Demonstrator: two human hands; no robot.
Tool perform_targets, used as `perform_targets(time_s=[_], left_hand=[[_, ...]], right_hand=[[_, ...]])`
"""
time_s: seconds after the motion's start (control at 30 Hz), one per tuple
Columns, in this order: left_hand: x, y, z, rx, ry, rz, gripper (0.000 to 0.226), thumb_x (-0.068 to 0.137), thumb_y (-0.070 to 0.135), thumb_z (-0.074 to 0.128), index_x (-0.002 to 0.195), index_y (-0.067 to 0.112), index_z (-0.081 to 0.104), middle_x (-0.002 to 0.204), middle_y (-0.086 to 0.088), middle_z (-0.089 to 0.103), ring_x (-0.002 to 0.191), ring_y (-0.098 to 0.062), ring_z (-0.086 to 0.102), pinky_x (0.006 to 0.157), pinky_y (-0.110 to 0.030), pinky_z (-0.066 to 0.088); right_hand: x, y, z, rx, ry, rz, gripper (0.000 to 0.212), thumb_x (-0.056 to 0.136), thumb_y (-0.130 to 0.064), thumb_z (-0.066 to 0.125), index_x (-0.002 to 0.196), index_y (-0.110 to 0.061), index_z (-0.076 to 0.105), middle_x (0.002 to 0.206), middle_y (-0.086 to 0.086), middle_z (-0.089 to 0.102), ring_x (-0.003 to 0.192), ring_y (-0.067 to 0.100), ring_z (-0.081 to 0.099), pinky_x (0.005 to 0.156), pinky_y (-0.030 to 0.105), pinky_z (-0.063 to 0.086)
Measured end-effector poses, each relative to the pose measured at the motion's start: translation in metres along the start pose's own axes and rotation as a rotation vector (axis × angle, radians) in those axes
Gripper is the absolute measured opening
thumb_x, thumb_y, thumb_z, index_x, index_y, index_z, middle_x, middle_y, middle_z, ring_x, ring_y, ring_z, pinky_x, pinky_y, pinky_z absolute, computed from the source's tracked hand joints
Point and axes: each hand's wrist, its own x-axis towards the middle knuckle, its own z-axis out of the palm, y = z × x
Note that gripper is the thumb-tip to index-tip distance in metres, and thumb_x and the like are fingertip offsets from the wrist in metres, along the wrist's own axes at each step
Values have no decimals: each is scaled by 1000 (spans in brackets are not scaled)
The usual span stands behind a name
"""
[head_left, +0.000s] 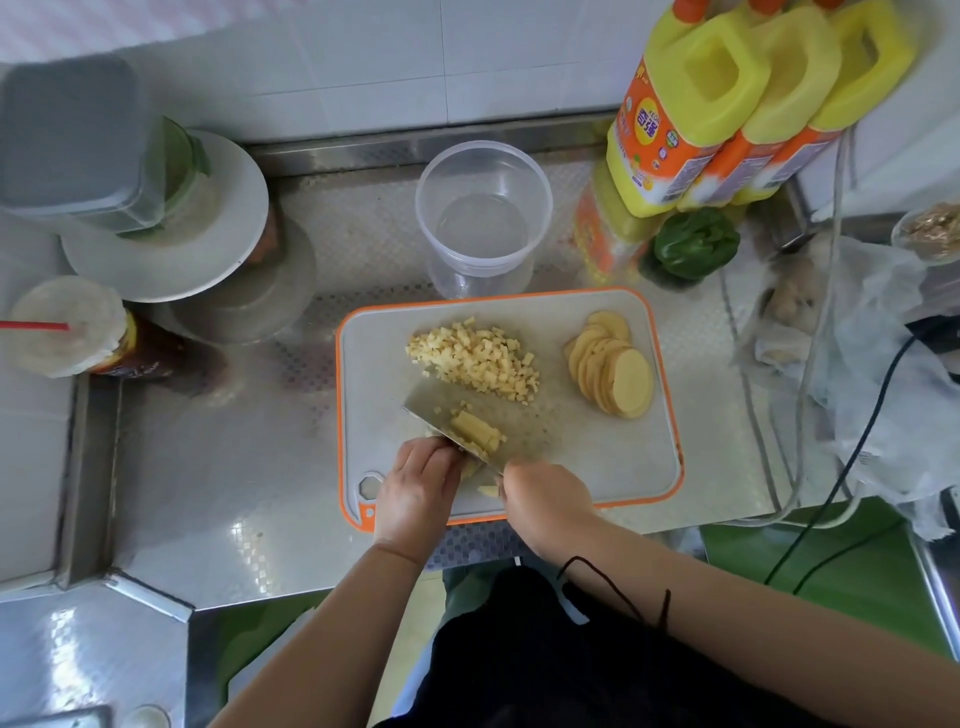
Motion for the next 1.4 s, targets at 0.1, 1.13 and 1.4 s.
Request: perform_targets(time_s=[0.1, 1.13, 1.4], left_hand=[[1, 0, -2, 18, 11, 26, 21, 93, 20, 58, 90, 4, 72, 94, -7, 66, 89, -24, 57, 72, -35, 55], [-5, 5, -14, 56, 11, 38, 16, 89, 12, 59, 85, 6, 73, 90, -5, 66, 84, -23, 59, 68, -30, 52], [-7, 6, -16, 78, -31, 4, 13, 88, 11, 60, 87, 5, 72, 91, -6, 66, 79, -26, 62, 60, -31, 49]], right_hand=[[10, 9, -5, 107, -23, 6, 26, 100, -29, 43, 101, -8, 58, 91, 11, 64, 86, 31, 62, 62, 33, 40], [7, 7, -13, 145, 17, -69, 39, 101, -41, 37, 98, -8, 58, 79, 7, 55, 72, 26, 52, 61, 29, 35], [-9, -7, -7, 56, 82, -109, 17, 97, -17, 45, 103, -9, 59, 70, 0, 44, 72, 26, 52, 62, 30, 35]])
